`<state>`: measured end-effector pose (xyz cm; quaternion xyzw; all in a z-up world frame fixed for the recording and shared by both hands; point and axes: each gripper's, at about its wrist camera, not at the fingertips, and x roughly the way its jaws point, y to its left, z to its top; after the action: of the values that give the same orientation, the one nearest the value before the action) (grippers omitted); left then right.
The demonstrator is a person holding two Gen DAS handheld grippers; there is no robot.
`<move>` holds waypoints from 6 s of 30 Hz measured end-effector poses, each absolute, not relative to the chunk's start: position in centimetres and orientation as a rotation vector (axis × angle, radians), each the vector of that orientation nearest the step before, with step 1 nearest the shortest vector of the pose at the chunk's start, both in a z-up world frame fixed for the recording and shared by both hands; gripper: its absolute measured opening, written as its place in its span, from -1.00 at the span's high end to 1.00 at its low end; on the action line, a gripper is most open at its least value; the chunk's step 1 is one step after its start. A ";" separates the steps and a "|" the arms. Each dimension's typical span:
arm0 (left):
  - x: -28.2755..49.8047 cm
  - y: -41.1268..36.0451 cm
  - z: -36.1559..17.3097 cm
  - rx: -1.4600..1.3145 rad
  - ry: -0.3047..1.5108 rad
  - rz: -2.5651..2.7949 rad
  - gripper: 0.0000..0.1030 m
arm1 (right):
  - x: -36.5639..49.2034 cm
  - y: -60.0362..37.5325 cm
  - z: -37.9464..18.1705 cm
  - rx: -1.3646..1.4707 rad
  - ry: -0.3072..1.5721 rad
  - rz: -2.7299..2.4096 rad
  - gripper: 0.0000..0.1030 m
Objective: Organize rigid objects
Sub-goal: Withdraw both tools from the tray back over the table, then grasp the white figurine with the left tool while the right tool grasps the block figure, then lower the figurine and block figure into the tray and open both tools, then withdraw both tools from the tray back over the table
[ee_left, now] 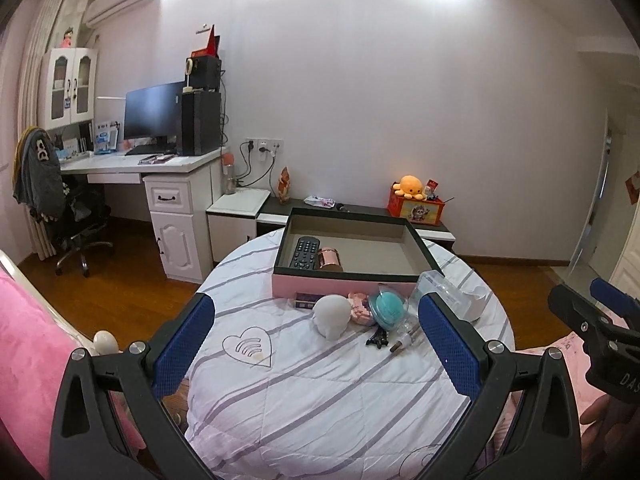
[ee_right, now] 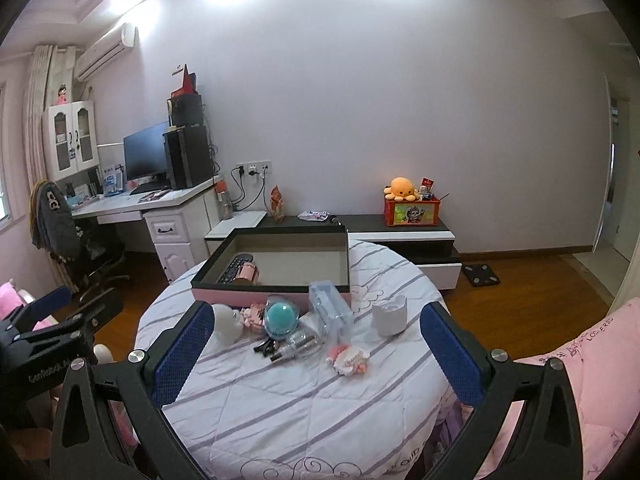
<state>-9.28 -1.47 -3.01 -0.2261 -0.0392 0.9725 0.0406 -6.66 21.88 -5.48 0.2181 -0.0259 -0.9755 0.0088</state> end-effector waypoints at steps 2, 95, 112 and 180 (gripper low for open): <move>-9.4 -1.7 -3.2 -0.709 -0.129 2.974 -1.00 | -6.7 21.7 -5.6 0.693 -0.078 -3.043 -1.00; -26.4 0.0 -8.0 -0.989 -0.128 2.764 -0.06 | -24.2 20.6 -11.5 1.024 -0.056 -2.724 -0.08; -45.2 4.3 -9.5 -1.177 -0.113 2.618 -0.06 | -44.8 21.2 -14.9 1.375 -0.215 -2.651 -0.08; -13.2 1.3 -3.9 -0.789 -0.108 2.961 -1.00 | -10.7 23.3 -6.7 0.777 -0.120 -2.997 -1.00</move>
<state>-13.18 1.29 -3.89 -0.2571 -0.0353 0.9650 0.0378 -10.72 23.33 -6.68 0.2509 -0.0386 -0.9670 0.0217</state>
